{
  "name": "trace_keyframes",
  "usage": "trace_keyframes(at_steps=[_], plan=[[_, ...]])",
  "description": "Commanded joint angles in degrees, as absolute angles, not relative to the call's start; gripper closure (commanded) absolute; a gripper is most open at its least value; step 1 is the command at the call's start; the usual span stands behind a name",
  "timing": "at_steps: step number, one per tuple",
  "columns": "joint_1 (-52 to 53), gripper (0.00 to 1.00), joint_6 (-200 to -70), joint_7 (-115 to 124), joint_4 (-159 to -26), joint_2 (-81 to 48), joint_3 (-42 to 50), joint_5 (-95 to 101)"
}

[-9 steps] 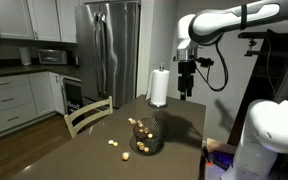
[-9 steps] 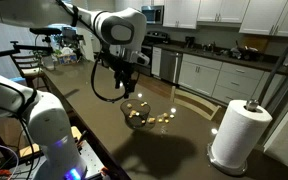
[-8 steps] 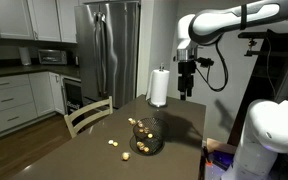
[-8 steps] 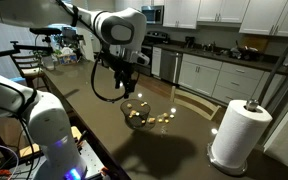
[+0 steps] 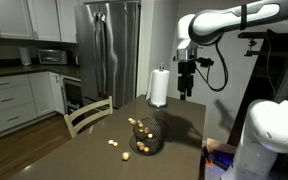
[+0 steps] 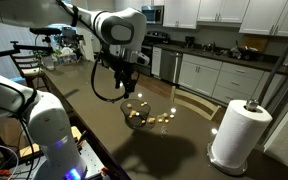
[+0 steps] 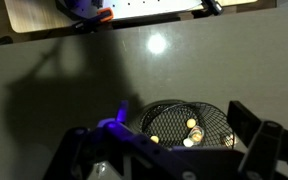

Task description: Remove a thing from the basket and put it on the table

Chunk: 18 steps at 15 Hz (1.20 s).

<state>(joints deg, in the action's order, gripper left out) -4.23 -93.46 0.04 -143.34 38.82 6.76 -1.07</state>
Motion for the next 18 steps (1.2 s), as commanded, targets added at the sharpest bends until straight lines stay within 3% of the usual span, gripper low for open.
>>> trace_keyframes(at_steps=[1,18], plan=[[-4.2,0.0,-95.2,-0.6,-142.6,36.9,5.8,-1.4],[0.7,0.0,-113.2,-0.5,-140.0,18.1,-0.3,-1.0]])
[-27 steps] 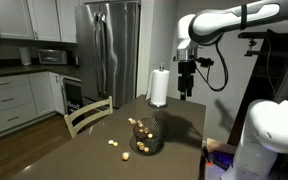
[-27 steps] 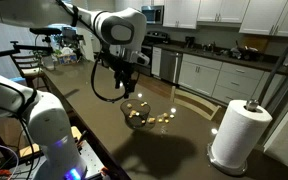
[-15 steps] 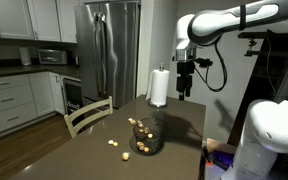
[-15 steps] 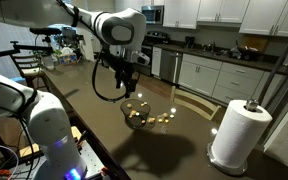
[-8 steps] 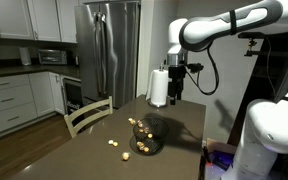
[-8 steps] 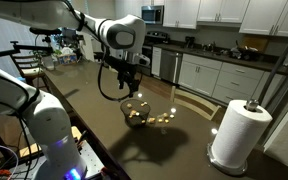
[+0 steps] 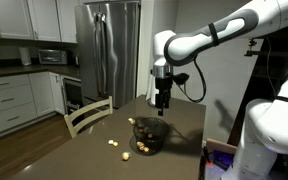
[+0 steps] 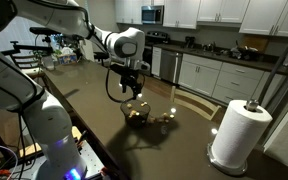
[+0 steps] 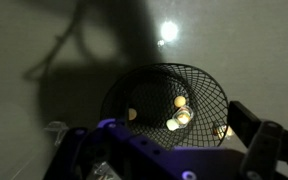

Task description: Remove a thing from the basket and put it on the table

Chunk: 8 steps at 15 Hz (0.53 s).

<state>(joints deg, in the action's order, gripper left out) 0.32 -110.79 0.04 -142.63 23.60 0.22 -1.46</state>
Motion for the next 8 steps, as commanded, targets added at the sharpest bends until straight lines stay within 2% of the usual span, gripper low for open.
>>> trace_keyframes(at_steps=[1,8], plan=[[0.7,0.0,-114.5,-0.2,-139.7,16.6,-0.6,-0.9],[0.0,0.0,-126.2,0.3,-139.7,8.0,-0.7,1.7]])
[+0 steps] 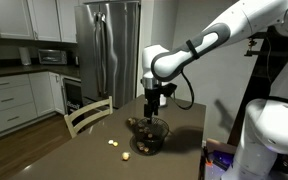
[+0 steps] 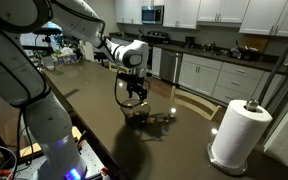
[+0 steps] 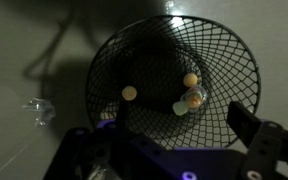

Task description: Remove a thing from the basket and put it on the table

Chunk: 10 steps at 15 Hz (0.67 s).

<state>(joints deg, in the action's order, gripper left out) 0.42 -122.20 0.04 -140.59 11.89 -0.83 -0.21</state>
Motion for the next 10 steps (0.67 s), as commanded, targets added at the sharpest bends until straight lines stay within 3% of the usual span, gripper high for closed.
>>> trace_keyframes(at_steps=[1,10], plan=[[-0.1,0.0,-127.5,0.1,-139.7,6.7,-0.5,1.4],[-0.2,0.0,-131.8,-1.3,-139.5,-1.1,0.7,-1.0]])
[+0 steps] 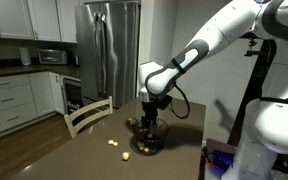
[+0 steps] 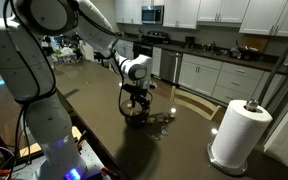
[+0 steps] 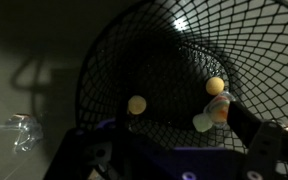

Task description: Remove a thing from the basket and put it on the table

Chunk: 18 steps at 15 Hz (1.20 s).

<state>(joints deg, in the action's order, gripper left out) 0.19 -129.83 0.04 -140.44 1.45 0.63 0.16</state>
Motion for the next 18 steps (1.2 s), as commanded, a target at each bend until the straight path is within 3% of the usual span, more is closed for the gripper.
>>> trace_keyframes(at_steps=[1,18], plan=[[-0.1,0.0,-132.8,-1.4,-139.5,-1.9,0.7,-0.9],[0.2,0.0,-137.3,2.9,-137.6,-8.9,1.8,5.2]])
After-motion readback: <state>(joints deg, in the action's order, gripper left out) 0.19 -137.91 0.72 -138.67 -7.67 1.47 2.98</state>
